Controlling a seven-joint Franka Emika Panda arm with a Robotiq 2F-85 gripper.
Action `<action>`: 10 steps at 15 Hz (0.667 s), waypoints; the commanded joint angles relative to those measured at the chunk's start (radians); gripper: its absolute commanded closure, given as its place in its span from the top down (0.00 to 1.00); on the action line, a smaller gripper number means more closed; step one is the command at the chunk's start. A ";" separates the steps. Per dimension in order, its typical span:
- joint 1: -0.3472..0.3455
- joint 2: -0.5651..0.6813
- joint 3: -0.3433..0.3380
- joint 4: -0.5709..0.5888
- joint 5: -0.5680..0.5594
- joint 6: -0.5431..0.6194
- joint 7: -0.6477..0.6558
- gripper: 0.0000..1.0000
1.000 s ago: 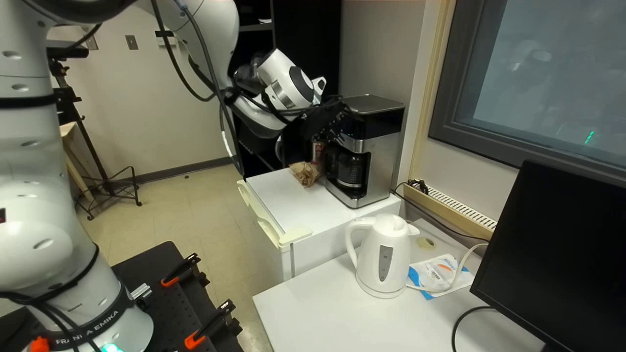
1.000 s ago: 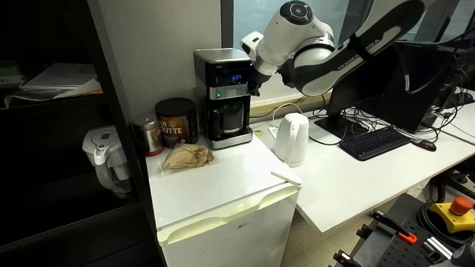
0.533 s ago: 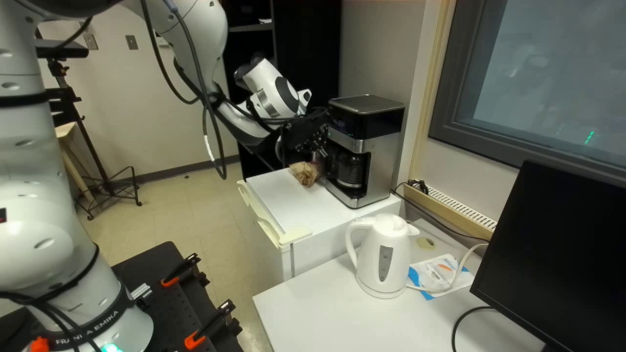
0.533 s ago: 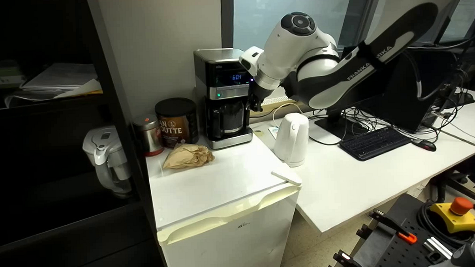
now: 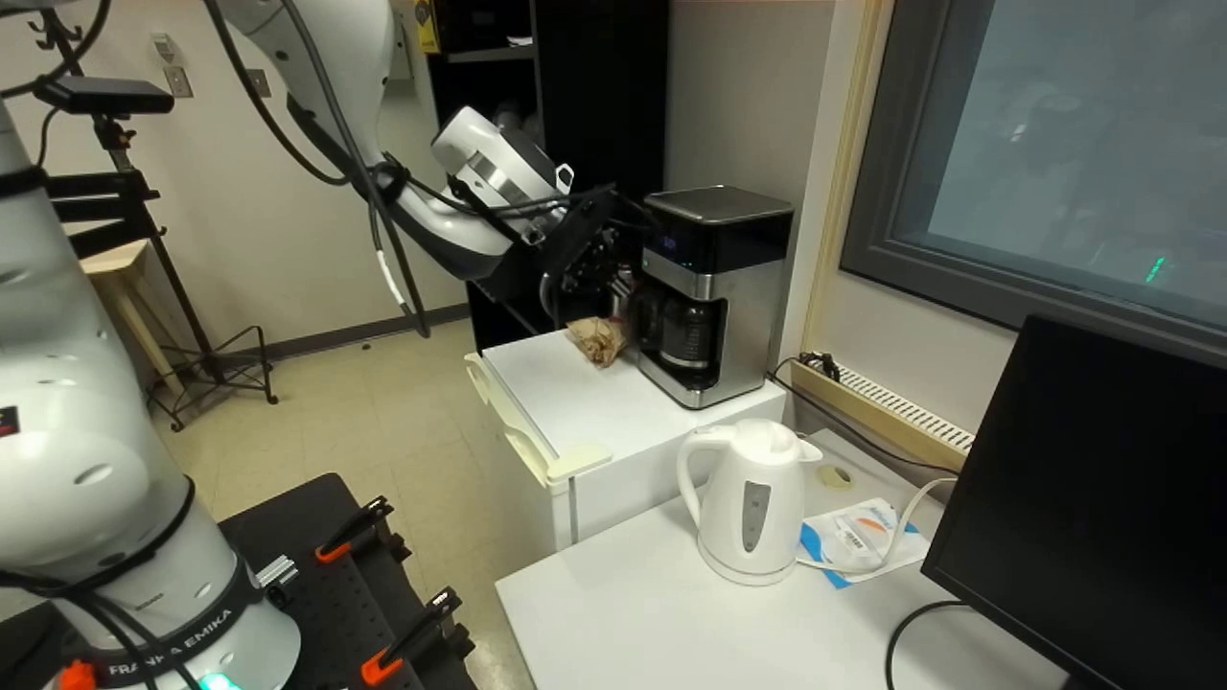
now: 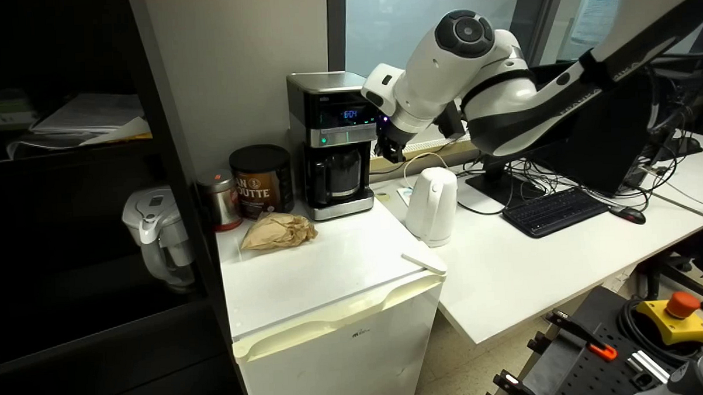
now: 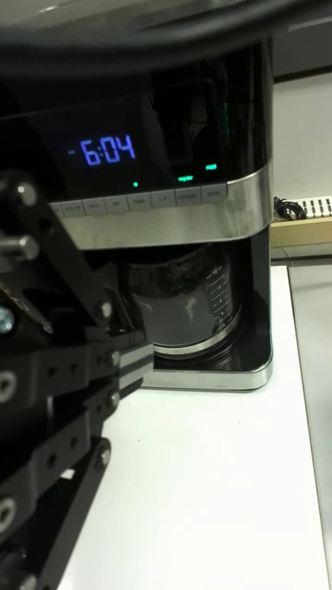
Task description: Tap the right side of the coffee maker
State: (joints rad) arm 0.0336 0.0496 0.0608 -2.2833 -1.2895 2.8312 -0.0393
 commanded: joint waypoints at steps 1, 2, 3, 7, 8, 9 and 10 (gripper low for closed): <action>0.012 -0.071 0.008 -0.066 -0.063 -0.040 0.045 0.03; 0.012 -0.079 0.010 -0.085 -0.032 -0.046 0.029 0.03; 0.019 -0.085 0.008 -0.113 0.048 -0.052 -0.021 0.03; 0.034 -0.108 0.026 -0.209 0.366 -0.093 -0.096 0.00; 0.044 -0.109 0.027 -0.226 0.444 -0.104 -0.105 0.00; 0.051 -0.111 0.032 -0.242 0.528 -0.119 -0.121 0.00; 0.058 -0.111 0.037 -0.254 0.609 -0.133 -0.133 0.00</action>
State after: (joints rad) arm 0.0667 -0.0254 0.0870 -2.4823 -0.8718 2.7460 -0.1269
